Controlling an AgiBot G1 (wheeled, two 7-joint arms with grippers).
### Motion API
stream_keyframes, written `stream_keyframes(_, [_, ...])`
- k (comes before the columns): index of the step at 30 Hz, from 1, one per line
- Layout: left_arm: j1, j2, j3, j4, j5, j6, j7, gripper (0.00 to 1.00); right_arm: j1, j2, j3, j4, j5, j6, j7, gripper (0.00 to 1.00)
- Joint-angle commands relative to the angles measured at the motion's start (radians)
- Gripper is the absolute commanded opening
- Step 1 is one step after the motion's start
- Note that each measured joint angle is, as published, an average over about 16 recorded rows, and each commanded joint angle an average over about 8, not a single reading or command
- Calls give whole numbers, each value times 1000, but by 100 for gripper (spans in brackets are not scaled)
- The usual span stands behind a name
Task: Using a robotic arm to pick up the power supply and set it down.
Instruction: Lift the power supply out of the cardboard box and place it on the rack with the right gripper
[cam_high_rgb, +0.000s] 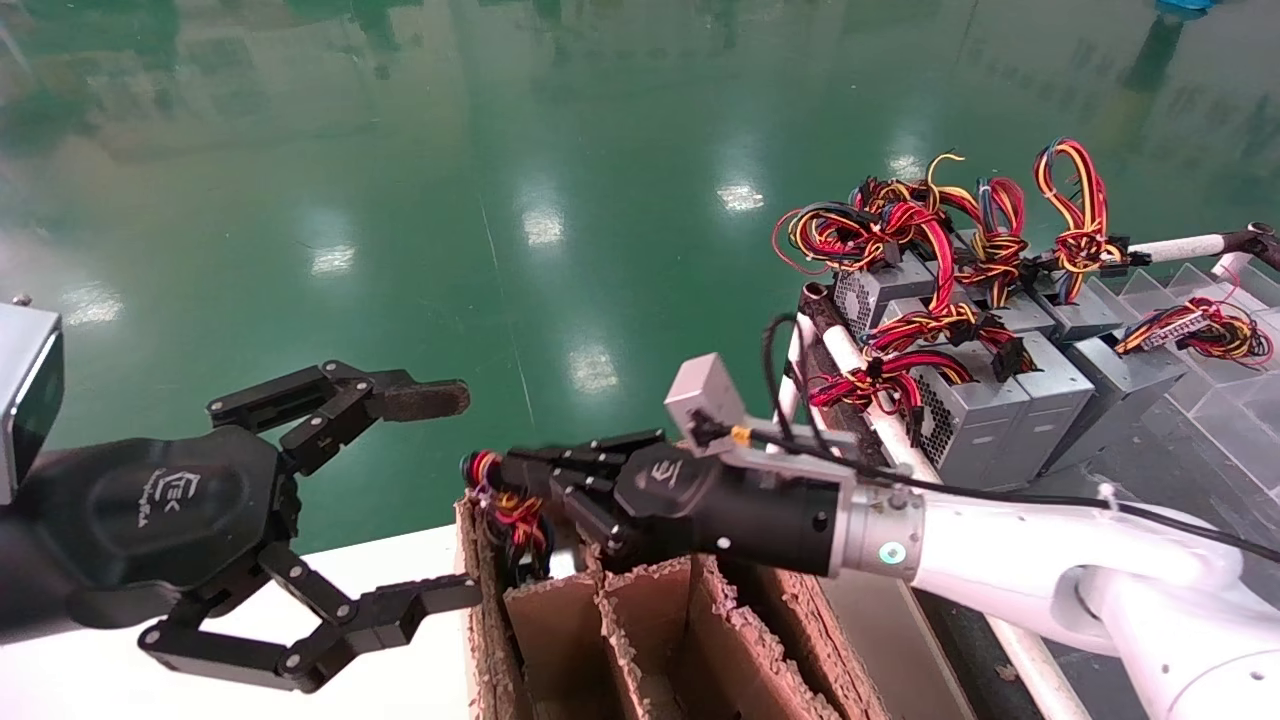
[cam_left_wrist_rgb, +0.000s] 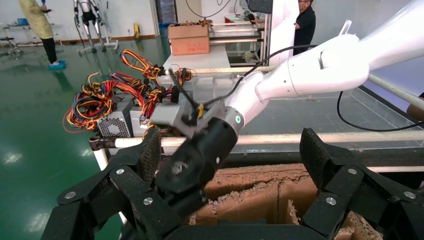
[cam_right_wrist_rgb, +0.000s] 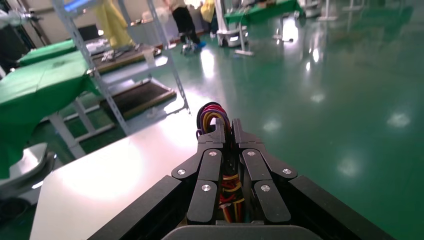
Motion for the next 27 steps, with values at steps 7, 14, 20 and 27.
stream_keyframes(7, [0, 0, 0, 0, 0, 0, 0, 100, 20, 39, 44, 7, 65, -54, -2, 0])
stream_keyframes(14, [0, 0, 0, 0, 0, 0, 0, 100, 49, 76, 82, 35, 119, -84, 20, 0])
stream_keyframes(20, [0, 0, 0, 0, 0, 0, 0, 100, 67, 127, 118, 77, 171, -109, 46, 0])
stream_keyframes(27, [0, 0, 0, 0, 0, 0, 0, 100, 88, 213, 156, 149, 222, -114, 88, 0])
